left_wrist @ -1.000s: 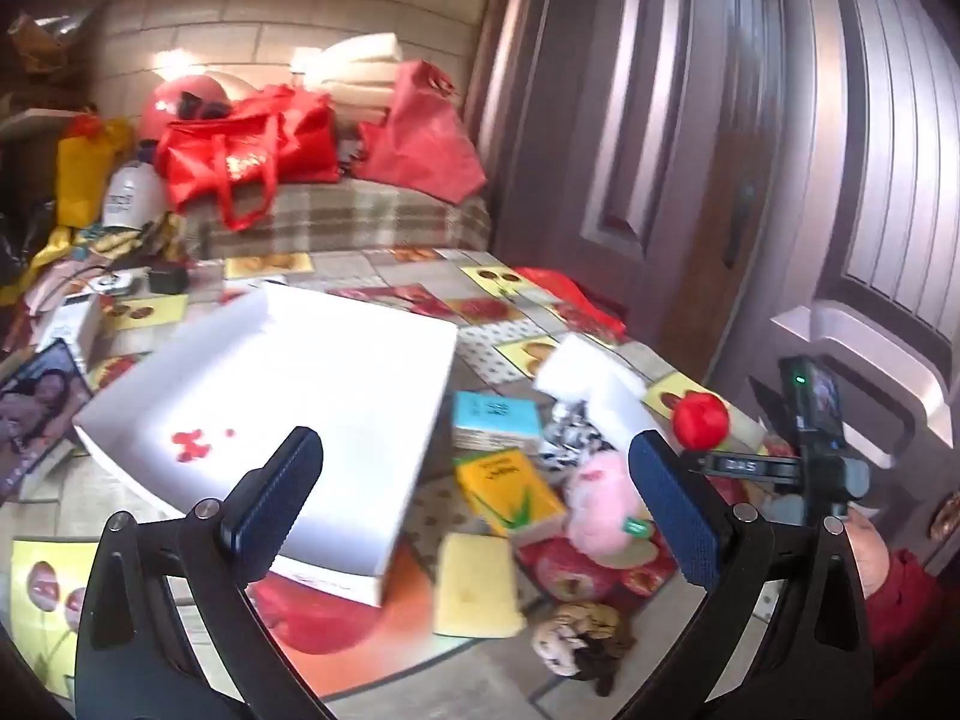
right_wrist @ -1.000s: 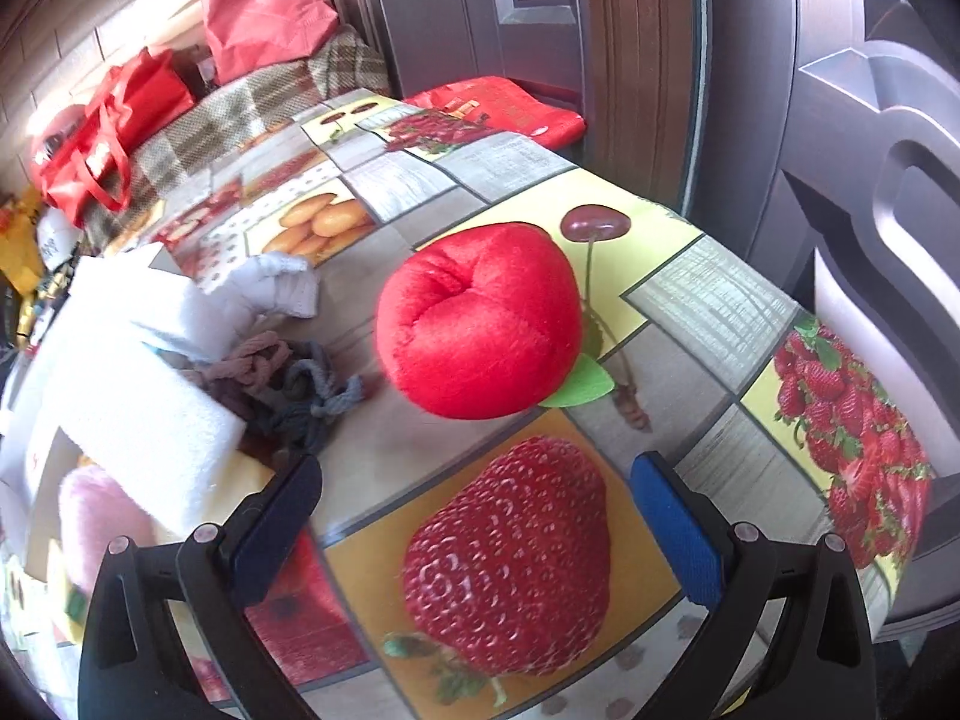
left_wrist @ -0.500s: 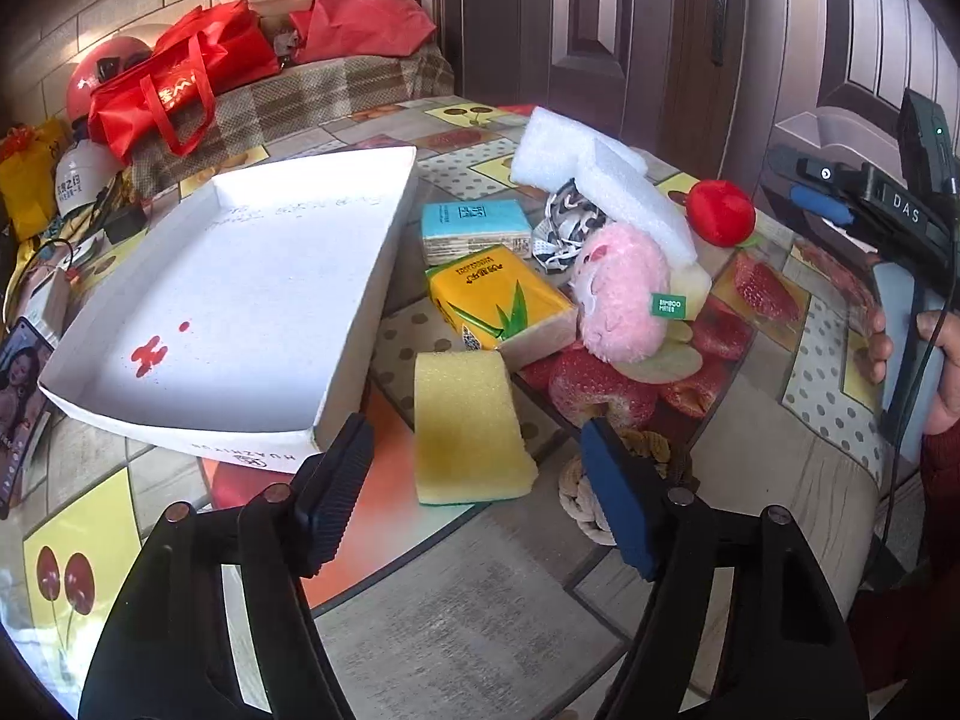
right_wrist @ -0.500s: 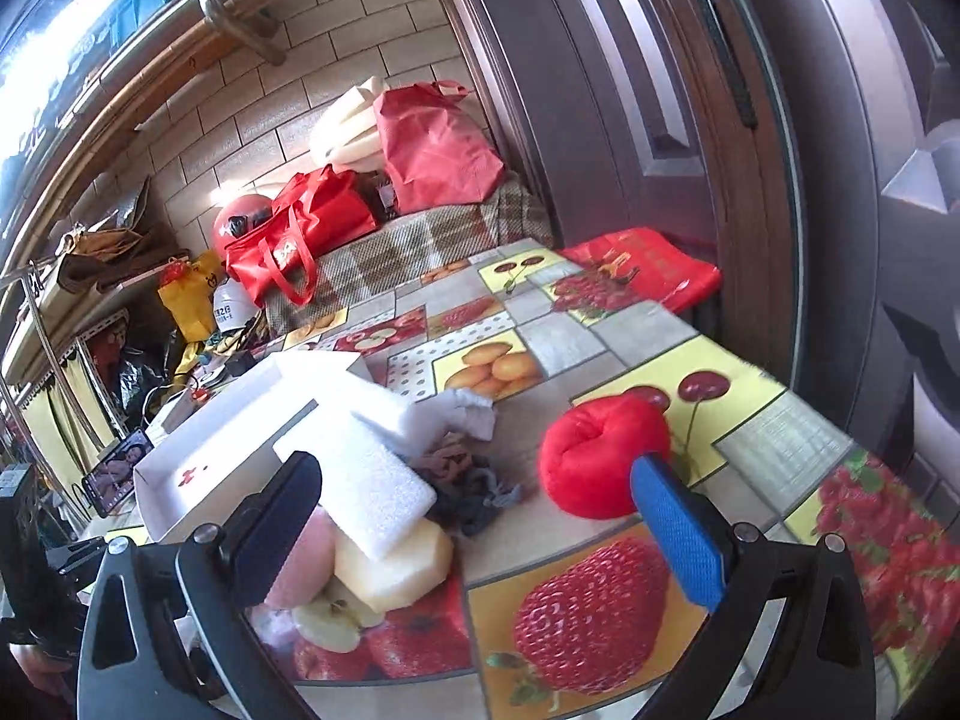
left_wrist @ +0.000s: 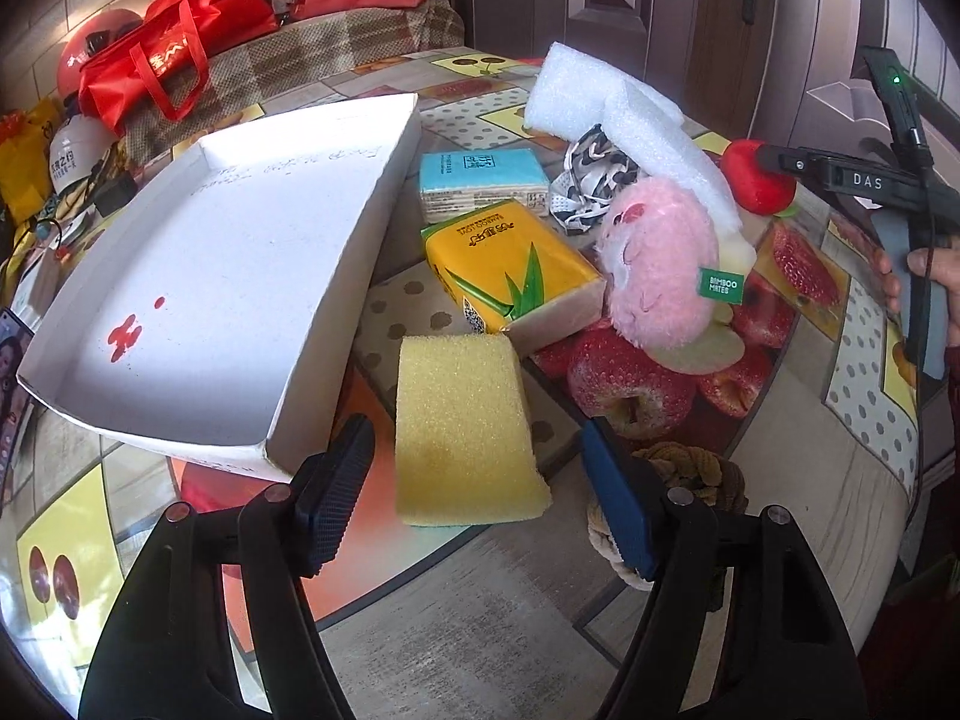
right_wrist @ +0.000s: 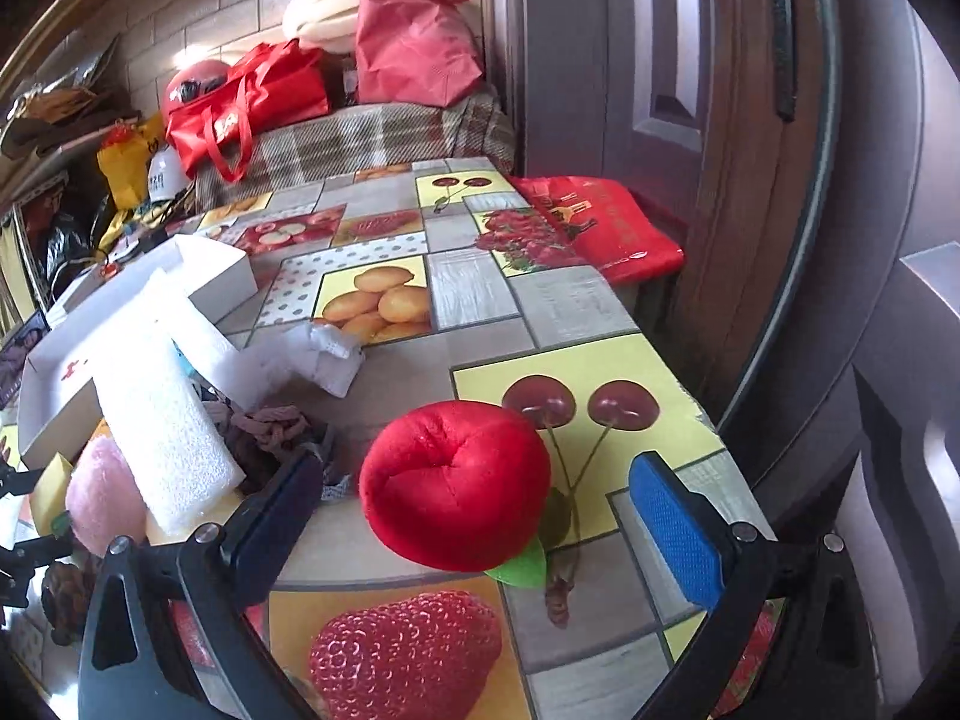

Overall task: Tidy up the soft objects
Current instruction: 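Grasp the yellow sponge with the left tool while the right tool grasps the red plush apple, then carry the sponge and plush apple over the white tray with both tools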

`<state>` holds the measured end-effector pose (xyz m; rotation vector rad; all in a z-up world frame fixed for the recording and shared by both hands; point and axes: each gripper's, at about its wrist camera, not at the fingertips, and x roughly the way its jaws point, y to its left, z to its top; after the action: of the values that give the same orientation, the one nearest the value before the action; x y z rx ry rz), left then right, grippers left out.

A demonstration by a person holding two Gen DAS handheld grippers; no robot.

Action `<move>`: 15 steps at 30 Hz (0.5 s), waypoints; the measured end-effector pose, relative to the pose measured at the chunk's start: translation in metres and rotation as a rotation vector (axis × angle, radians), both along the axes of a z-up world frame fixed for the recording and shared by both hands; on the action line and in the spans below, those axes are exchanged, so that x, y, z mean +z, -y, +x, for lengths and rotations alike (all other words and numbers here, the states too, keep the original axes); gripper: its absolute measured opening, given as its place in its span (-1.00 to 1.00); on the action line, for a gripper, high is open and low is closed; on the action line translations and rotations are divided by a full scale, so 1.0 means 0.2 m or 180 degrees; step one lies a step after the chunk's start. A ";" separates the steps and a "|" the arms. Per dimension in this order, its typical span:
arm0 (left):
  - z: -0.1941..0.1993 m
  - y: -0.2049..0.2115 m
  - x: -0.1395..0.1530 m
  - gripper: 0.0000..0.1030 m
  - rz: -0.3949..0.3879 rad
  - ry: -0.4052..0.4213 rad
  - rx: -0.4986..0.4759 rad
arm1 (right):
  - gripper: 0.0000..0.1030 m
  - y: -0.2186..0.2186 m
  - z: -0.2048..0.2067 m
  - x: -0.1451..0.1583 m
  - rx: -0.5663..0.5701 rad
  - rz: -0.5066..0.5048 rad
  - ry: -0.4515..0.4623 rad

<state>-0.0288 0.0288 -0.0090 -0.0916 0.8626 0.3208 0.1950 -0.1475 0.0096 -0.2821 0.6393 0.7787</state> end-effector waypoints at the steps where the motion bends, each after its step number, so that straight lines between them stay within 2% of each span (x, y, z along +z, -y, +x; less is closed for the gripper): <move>1: 0.00 0.00 0.00 0.36 -0.0016 0.0002 -0.0004 | 0.95 -0.03 0.00 -0.02 0.0012 -0.0099 0.0019; 3: 0.01 -0.01 -0.01 0.11 -0.0060 -0.0011 -0.0012 | 0.84 -0.08 0.02 -0.06 0.0043 -0.0269 -0.0004; 4: 0.01 -0.02 -0.02 -0.02 -0.0089 -0.0014 -0.0021 | 0.66 -0.09 0.03 -0.07 0.0057 -0.0310 -0.0072; 5: 0.01 -0.02 -0.02 -0.11 -0.0102 -0.0003 -0.0027 | 0.37 -0.10 0.04 -0.08 0.0070 -0.0309 -0.0141; 7: 0.01 -0.01 -0.02 -0.20 -0.0100 0.0024 -0.0046 | 0.34 -0.08 0.06 -0.08 0.0083 -0.0252 -0.0210; 10: -0.01 0.01 -0.01 -0.22 -0.0079 0.0093 -0.0068 | 0.24 -0.03 0.05 -0.04 0.0077 -0.0078 -0.0176; 15: -0.12 0.01 0.08 -0.22 -0.0047 0.0541 -0.0035 | 0.23 0.13 -0.09 0.09 0.0004 0.0554 0.0071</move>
<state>-0.0523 0.0264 0.0067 -0.1261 0.6969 0.2921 0.1773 -0.1733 0.0273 -0.1317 0.5466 0.8260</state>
